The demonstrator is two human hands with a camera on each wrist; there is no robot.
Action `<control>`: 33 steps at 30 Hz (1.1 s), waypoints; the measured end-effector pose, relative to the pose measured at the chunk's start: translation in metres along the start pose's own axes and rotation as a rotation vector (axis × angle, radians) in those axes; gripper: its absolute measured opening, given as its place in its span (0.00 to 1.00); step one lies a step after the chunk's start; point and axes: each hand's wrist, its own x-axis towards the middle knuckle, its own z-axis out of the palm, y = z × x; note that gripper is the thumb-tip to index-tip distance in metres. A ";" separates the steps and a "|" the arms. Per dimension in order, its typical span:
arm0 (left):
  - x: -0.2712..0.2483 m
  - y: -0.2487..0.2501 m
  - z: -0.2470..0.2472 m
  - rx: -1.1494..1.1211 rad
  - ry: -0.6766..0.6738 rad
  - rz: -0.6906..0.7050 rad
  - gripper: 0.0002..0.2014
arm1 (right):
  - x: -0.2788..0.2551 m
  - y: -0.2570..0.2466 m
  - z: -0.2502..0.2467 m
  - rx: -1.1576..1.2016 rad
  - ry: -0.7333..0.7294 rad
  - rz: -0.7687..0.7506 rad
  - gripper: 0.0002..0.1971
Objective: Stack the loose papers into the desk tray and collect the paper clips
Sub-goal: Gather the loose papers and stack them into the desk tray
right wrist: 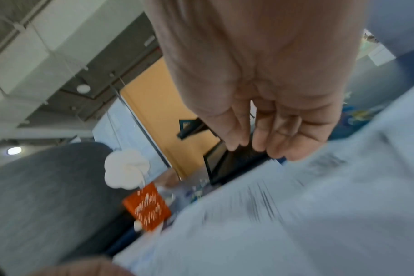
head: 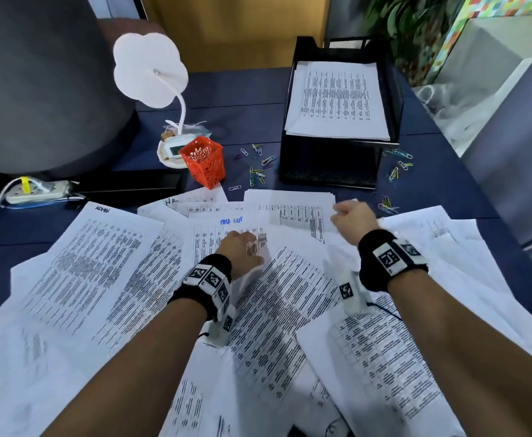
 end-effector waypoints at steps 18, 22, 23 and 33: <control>-0.041 -0.014 0.020 -0.442 0.061 0.006 0.21 | -0.054 0.017 0.028 -0.190 -0.129 -0.092 0.14; -0.044 -0.027 0.011 -0.533 0.045 -0.023 0.27 | -0.055 -0.011 0.028 -0.056 -0.146 -0.258 0.02; -0.044 -0.028 0.010 -0.550 0.044 -0.033 0.20 | -0.054 -0.016 0.026 -0.049 -0.131 -0.291 0.04; -0.054 -0.073 -0.018 -0.771 0.204 -0.090 0.10 | -0.046 -0.022 0.030 0.241 0.085 -0.015 0.50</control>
